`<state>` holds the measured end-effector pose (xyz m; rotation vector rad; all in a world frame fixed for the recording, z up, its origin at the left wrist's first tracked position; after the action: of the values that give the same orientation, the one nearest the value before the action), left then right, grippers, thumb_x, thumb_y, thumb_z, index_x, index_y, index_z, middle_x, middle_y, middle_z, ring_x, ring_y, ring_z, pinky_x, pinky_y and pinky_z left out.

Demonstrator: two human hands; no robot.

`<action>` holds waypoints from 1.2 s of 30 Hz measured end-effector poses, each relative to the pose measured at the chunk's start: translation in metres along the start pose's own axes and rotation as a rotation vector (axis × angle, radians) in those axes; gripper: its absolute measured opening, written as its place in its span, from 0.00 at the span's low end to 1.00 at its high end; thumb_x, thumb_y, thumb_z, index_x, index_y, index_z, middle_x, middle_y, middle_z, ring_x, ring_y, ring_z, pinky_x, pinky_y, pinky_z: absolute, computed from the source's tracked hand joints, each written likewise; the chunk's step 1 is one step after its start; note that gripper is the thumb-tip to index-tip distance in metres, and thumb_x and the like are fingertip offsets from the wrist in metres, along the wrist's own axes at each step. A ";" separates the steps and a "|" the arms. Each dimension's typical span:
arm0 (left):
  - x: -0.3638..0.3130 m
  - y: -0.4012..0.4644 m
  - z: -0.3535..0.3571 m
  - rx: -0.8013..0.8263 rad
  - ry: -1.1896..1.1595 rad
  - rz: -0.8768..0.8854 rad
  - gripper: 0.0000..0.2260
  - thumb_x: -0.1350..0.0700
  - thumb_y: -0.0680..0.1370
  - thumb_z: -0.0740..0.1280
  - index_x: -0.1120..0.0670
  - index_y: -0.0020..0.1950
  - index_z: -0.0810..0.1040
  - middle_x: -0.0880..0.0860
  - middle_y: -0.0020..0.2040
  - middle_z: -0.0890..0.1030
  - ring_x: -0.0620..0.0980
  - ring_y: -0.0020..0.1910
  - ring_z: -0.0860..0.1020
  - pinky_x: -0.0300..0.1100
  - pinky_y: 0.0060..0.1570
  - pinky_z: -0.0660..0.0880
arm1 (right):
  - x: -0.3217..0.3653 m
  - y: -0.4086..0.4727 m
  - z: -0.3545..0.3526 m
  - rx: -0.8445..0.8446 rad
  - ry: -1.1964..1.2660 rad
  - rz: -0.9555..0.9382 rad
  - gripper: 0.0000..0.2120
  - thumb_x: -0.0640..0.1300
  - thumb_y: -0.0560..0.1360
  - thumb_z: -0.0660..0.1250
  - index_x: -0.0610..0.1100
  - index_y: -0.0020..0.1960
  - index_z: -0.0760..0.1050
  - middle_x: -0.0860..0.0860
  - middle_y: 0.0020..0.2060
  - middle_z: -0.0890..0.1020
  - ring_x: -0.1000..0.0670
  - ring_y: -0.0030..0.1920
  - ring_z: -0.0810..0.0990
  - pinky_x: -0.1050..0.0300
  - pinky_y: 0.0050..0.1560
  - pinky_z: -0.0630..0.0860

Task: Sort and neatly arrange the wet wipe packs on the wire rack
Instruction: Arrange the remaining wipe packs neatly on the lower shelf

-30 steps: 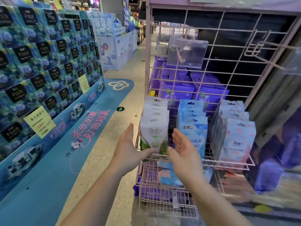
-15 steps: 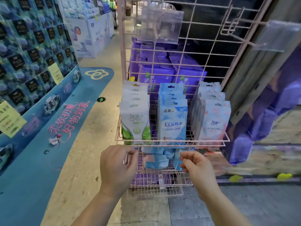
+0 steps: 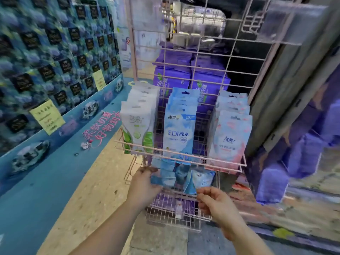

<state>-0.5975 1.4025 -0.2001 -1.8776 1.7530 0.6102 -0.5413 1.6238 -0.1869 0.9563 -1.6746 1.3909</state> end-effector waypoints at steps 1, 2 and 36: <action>-0.002 0.002 0.004 0.015 0.030 -0.005 0.26 0.50 0.68 0.74 0.51 0.64 0.74 0.54 0.62 0.72 0.53 0.62 0.73 0.41 0.62 0.69 | -0.001 0.003 -0.002 0.007 -0.018 0.003 0.04 0.35 0.76 0.67 0.41 0.48 0.79 0.46 0.35 0.81 0.51 0.33 0.76 0.60 0.34 0.73; -0.003 0.004 0.009 0.035 0.064 0.001 0.27 0.48 0.68 0.74 0.50 0.65 0.74 0.54 0.63 0.72 0.53 0.61 0.73 0.42 0.63 0.71 | -0.002 0.006 -0.001 0.009 -0.034 0.000 0.04 0.36 0.76 0.67 0.42 0.49 0.79 0.46 0.34 0.80 0.52 0.32 0.76 0.61 0.33 0.72; 0.131 0.055 -0.048 -0.156 -0.331 0.299 0.23 0.66 0.63 0.78 0.50 0.54 0.80 0.46 0.52 0.73 0.38 0.53 0.73 0.21 0.48 0.68 | 0.013 0.080 0.098 -0.471 -0.542 -0.414 0.14 0.45 0.76 0.68 0.42 0.60 0.76 0.50 0.49 0.81 0.44 0.54 0.82 0.55 0.50 0.75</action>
<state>-0.6438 1.2678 -0.2475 -1.5093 1.8129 1.1296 -0.6265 1.5363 -0.2229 1.3659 -1.9187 0.4483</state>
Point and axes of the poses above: each hand's wrist, its own y-axis towards the middle knuckle, its own z-axis out of the palm, x = y × z, the point moved 2 cm from there along y, towards the middle knuckle
